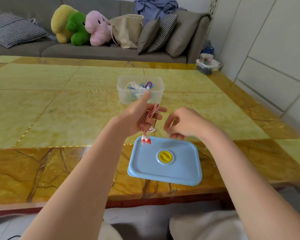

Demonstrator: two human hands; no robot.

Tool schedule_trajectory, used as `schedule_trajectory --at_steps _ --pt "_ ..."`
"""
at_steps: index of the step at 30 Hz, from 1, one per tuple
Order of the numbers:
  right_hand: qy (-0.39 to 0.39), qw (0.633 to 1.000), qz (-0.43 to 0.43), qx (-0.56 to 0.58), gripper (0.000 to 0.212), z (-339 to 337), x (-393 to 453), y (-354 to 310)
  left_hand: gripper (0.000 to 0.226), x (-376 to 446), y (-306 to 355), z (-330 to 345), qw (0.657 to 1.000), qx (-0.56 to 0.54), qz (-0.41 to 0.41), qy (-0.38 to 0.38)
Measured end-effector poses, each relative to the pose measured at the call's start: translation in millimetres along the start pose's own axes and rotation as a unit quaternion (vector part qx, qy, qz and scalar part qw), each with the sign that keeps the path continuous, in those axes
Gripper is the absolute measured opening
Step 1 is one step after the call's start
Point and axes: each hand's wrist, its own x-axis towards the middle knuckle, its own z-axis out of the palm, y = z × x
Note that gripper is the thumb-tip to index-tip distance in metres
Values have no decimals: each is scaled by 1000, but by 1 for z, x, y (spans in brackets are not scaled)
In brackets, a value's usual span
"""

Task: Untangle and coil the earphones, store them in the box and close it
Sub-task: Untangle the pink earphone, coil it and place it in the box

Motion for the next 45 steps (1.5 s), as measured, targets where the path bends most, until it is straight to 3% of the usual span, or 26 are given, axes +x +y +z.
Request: schedule_trajectory --at_steps 4,6,8,10,13,20,21,23,25,26,28,32,36,41,43,45 --pt "178 965 -7 192 18 6 24 -1 62 1 2 -16 997 -30 35 61" --pt "243 942 -10 230 22 7 50 -11 57 4 5 -25 989 -73 80 96" --pt "301 927 -21 220 26 4 83 -23 51 9 6 -31 980 -103 117 122" --pt "345 924 -21 166 16 1 112 -33 49 14 4 -35 973 -116 134 147" --pt "364 927 13 85 20 0 143 -38 47 25 8 -40 968 -118 145 168" --pt "298 950 45 -86 20 2 159 -35 55 33 16 -52 979 -89 118 141" --pt "314 947 29 -61 20 1 153 -38 57 32 15 -53 982 -80 111 131" --pt "308 945 -32 107 25 2 133 -44 60 31 16 -55 987 -65 106 102" --pt "160 942 -73 285 27 7 103 -50 59 25 16 -58 991 -57 96 76" --pt "76 945 -78 308 25 10 90 -50 58 22 16 -58 993 -54 89 59" --pt "-27 949 -84 304 17 18 73 -46 58 15 17 -59 997 -40 66 17" --pt "-77 916 -94 383 16 22 59 -37 72 4 17 -60 996 13 18 -82" --pt "-139 924 -98 342 13 14 48 -35 69 -4 20 -59 989 57 -23 -137" --pt "-178 918 -73 346 17 9 43 -22 78 -9 22 -53 980 129 -24 -148" --pt "-165 919 -64 352 30 13 45 -18 81 -7 20 -50 979 151 -21 -139" --pt "-168 912 -50 371 42 16 47 -15 68 -6 19 -49 981 143 -21 -130"
